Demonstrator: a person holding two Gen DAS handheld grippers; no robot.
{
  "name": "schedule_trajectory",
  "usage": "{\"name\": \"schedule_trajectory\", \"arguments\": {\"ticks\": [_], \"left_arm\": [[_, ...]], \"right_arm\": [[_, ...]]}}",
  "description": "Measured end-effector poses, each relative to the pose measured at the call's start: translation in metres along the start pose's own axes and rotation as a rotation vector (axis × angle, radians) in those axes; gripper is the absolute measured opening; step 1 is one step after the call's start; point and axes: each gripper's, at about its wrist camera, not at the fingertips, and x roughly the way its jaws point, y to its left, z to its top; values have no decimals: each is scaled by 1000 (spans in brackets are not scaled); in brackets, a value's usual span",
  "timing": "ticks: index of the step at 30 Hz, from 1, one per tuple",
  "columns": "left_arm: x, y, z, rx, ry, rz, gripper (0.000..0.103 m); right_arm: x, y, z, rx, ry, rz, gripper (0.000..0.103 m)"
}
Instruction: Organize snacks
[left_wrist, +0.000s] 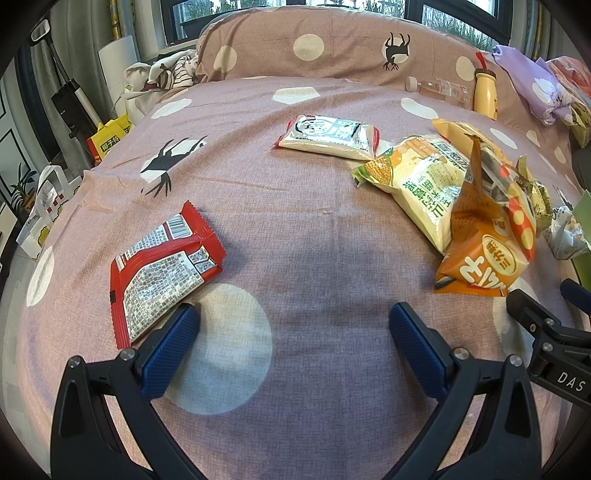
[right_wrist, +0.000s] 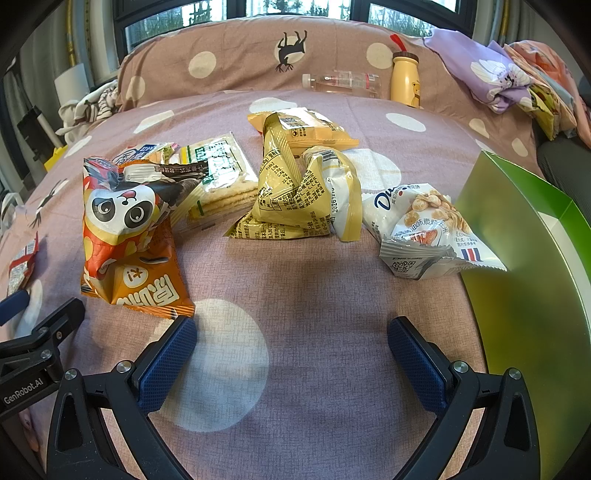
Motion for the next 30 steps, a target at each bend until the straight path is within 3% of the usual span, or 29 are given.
{"name": "schedule_trajectory", "arguments": {"ticks": [30], "left_arm": [[-2,3,0,-2,4,-4,103]], "right_arm": [[0,0,0,0,0,0,103]]}}
